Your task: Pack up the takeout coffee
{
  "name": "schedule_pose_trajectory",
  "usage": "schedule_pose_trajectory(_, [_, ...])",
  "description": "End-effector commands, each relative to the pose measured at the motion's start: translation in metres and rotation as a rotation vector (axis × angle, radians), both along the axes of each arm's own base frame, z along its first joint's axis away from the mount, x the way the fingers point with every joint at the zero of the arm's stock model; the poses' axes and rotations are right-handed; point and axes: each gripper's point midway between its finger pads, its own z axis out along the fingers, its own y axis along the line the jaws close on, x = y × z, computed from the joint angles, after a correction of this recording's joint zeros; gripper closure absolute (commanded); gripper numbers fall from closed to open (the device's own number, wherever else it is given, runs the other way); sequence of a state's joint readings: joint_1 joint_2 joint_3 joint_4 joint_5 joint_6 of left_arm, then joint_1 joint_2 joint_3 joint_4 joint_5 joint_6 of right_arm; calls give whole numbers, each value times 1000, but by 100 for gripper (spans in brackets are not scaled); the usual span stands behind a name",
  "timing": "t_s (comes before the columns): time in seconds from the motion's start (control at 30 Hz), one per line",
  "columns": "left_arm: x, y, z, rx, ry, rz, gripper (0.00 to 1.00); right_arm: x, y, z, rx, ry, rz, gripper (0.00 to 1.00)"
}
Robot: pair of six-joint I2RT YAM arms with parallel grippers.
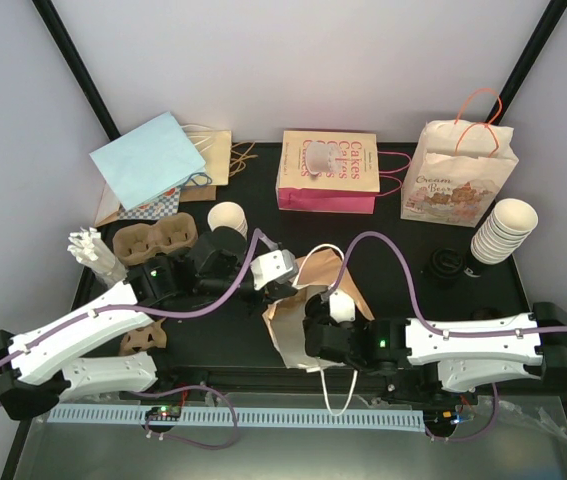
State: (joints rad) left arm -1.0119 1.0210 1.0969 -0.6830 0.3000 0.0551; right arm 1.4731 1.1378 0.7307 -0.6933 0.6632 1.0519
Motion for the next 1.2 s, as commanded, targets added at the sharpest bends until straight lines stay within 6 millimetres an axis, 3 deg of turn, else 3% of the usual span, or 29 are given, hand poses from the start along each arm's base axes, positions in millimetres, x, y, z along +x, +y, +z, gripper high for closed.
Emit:
schedule_pose_trajectory(0.0, [-8,-9,16,-72,19,-23,99,5,-22,-8,38,12,-158,0])
schedule_pose_trajectory(0.13, [-12,-13,15,-77,27,-32,99,3,-21,-13,93,37,-163,0])
schedule_pose_trajectory(0.5, [-14,-14,12,-75,32,-28,98,10,-27,-2,169,83,-209,0])
schedule_pose_trajectory(1.17, [-22,-16,6,-75,52,-54,98,25,-24,0,152,122,-277,0])
